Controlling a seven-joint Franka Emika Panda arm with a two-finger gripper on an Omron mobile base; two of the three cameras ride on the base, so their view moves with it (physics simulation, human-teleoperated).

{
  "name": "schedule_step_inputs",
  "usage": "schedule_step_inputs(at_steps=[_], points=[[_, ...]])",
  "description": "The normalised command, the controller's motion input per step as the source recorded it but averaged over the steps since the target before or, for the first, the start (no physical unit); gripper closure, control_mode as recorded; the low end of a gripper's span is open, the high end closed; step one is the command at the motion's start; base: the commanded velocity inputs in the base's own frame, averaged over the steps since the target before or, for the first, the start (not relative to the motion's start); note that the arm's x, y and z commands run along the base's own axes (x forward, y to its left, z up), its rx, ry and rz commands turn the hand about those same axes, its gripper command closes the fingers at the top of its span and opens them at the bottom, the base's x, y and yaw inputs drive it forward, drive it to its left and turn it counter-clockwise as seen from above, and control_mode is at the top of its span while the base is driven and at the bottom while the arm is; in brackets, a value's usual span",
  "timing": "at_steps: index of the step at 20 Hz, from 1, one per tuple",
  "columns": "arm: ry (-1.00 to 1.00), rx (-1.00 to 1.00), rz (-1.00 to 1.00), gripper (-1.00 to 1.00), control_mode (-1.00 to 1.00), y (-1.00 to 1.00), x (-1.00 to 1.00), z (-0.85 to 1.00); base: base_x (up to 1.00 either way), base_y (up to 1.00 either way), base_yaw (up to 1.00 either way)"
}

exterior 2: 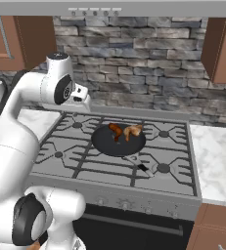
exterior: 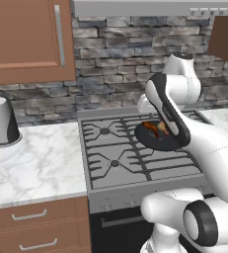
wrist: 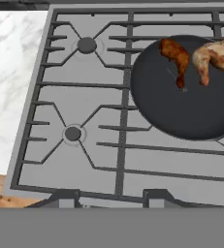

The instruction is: Take the chicken drumsticks from the pan and place one on each plate on the dining counter.

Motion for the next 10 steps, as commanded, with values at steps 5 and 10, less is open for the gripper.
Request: schedule_step_inputs(at_steps=[5,10], points=[[0.00,0.00,0.05,-1.00,-1.00,-0.01,0.24,-0.09,0.00,0.00,0.00],[0.00,0.02,0.21,-1.00,-1.00,-0.23,0.53,-0.22,0.00,0.00,0.00]])
